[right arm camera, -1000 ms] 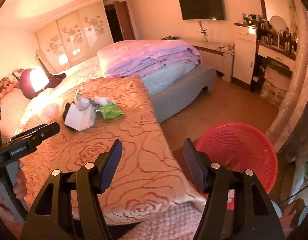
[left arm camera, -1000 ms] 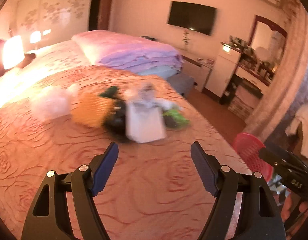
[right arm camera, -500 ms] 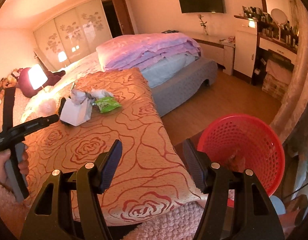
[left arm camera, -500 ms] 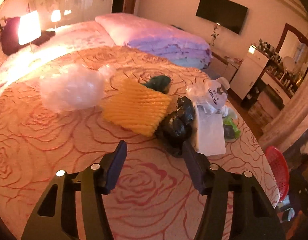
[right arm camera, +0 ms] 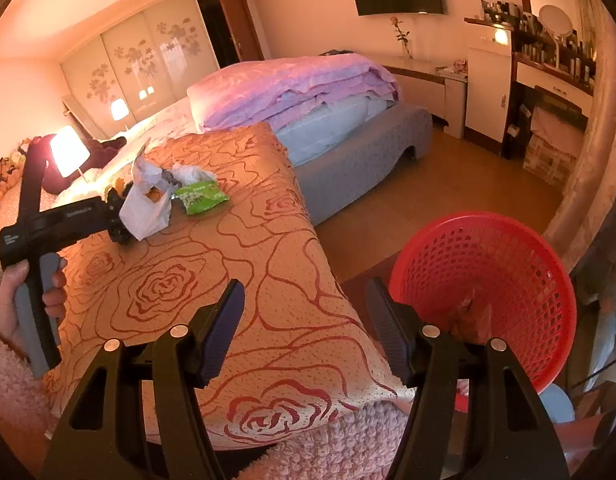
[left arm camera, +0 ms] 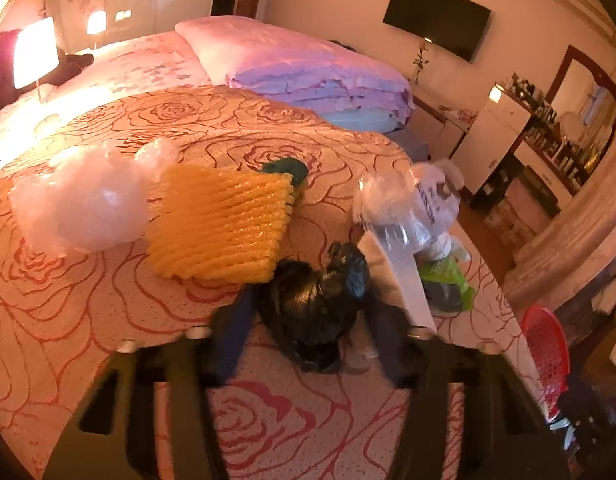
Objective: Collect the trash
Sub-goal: 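Grasp the small black plastic bag with the left tool, then grasp the green peanut packet with the right tool while the left holds the black bag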
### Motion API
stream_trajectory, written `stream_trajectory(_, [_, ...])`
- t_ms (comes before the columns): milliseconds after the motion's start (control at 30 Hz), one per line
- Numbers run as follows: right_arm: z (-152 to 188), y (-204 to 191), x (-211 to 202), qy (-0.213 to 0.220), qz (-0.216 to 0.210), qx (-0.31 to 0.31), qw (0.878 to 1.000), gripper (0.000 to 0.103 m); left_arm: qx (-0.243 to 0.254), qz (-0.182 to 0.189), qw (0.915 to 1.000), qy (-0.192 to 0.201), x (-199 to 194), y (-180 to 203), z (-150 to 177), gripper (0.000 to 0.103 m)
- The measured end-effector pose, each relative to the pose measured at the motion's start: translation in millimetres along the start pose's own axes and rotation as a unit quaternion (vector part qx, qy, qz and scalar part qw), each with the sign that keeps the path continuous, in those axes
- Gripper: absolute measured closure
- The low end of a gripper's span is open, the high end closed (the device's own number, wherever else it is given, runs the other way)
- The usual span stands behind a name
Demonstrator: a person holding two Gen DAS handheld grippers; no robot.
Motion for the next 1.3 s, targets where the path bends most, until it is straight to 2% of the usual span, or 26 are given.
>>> stream_trajectory(167, [1.2, -0.9, 1.6, 0.001, 0.0, 0.0, 1.0, 0.042, 0.014, 0.0, 0.9999, 0.01, -7.8, 5.8, 8.2, 0.071])
stream_trajectory(533, [8.1, -14.7, 2.3, -0.006, -0.012, -0.02, 1.0, 0.042, 0.007, -0.002, 0.9997, 0.022, -41.5, 6.5, 39.6, 0.071])
stream_trajectory(833, [14.5, -40.6, 11.2, -0.025, -0.023, -0.057, 0.998, 0.042, -0.014, -0.012, 0.9993, 0.032, -61.5, -0.7, 60.8, 0.071])
stream_trajectory(1033, [0.6, -71.5, 33.8, -0.031, -0.04, -0.084, 0.995, 0.042, -0.026, -0.015, 0.9991, 0.029, -61.8, -7.3, 70.3, 0.071])
stream_trajectory(1300, [-28.9, -106.9, 75.8, -0.033, -0.053, -0.131, 0.989, 0.042, -0.019, -0.014, 0.9991, 0.035, -63.1, -7.2, 72.5, 0.071])
Point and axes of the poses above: each gripper's, at about its wrist camera, not at the fingertips, and x roughly the way its jaws point, y to its right, z to its underside, the point moved 4 cm from there along x, roughly the way its jaws point, and after that the axes turned 13 degrees about x, right-handed, at the moved point
